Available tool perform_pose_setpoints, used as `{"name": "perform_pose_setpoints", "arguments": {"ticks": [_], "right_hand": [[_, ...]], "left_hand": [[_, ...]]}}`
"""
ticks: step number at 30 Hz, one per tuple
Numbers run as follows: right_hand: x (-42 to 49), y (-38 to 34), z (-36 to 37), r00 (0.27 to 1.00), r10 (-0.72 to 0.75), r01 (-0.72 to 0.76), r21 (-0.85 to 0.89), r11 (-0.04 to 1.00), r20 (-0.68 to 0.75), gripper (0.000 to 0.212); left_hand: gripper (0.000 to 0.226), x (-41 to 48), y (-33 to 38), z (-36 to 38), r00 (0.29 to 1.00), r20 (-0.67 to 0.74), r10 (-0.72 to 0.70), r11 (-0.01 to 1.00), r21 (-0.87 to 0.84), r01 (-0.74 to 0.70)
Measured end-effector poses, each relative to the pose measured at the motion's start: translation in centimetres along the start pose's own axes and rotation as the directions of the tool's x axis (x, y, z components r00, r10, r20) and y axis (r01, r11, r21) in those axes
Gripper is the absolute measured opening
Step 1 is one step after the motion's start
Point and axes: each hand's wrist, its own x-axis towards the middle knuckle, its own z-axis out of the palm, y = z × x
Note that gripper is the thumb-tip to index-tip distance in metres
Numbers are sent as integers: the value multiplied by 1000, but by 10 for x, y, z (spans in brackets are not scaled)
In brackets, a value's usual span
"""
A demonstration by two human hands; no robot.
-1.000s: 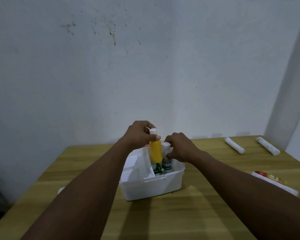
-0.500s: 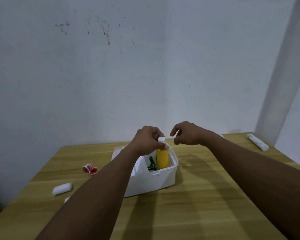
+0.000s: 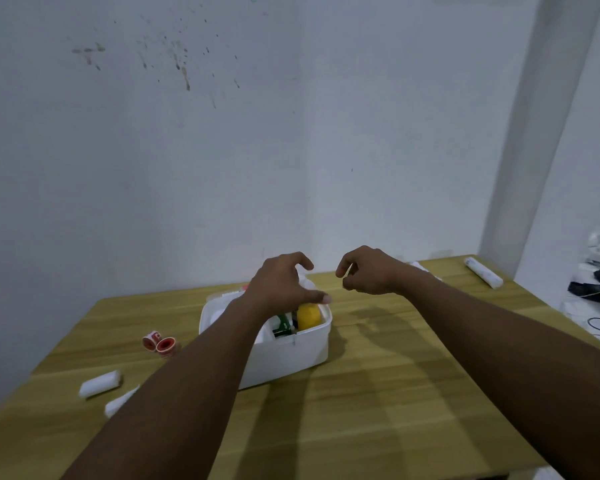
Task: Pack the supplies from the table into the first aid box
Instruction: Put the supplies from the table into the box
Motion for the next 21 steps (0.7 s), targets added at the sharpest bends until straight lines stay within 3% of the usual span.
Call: {"name": "perform_pose_setpoints", "arguments": {"ticks": [5,8,13,16,21], "right_hand": [[-22,24,-36,997,49,-50,-16,999,-66,22],[-40,49,-63,988,100,-104,-24,994,-121,21],[-71,106,-89,953,283,-288,-36,957,-108,18],[-82,139,-84,935,342,-352,-146,924,-89,19],[-82,173,-61,901,433,-423,-258,869,-20,30]], "left_hand": [[53,16,38,5,990,-70,122,992,42,-120],[40,22,65,26,984,-43,171,985,-2,-172],[28,28,109,80,974,100,202,976,-106,-191],[26,33,124,115,958,207,196,976,-131,-172],[29,46,121,161,889,446,105,994,-23,-106]]}}
